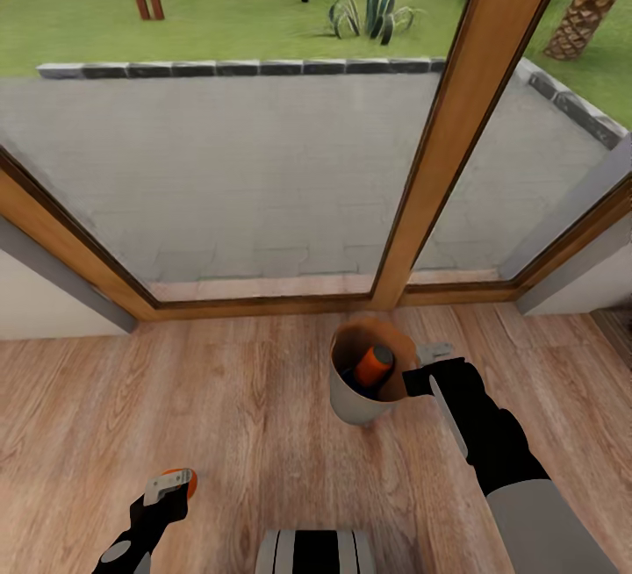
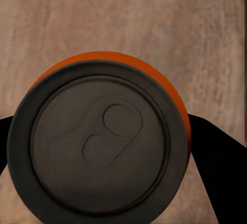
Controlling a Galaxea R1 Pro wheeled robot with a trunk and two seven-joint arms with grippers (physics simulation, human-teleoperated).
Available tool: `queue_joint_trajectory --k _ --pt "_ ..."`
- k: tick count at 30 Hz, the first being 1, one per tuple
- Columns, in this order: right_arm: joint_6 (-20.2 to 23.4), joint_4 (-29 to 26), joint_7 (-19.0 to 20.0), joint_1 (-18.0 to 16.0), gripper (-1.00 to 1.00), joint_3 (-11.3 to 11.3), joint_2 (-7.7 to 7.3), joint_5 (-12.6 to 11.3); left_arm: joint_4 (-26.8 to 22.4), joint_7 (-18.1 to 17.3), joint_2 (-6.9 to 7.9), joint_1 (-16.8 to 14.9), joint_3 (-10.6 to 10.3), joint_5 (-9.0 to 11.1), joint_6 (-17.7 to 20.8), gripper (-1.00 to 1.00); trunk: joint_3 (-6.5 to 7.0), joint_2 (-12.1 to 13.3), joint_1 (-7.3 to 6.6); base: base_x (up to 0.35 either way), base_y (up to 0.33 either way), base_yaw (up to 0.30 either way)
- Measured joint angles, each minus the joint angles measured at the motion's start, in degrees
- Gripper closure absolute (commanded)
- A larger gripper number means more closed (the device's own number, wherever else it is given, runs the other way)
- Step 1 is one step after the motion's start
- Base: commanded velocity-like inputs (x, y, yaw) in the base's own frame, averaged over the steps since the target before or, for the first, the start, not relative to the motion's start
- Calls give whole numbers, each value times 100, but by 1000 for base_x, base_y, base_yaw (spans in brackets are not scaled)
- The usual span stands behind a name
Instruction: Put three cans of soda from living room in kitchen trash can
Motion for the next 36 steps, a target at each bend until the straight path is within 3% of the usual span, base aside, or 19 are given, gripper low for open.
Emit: queue_joint_trajectory --k 15,36 --pt "0 -4 10 0 100 0 0 8 -2 0 -2 0 -1 0 0 100 274 602 -329 0 0 0" --pt "0 0 14 -1 100 0 0 5 -2 0 -7 0 -5 -1 0 100 831 1444 -791 0 0 0"
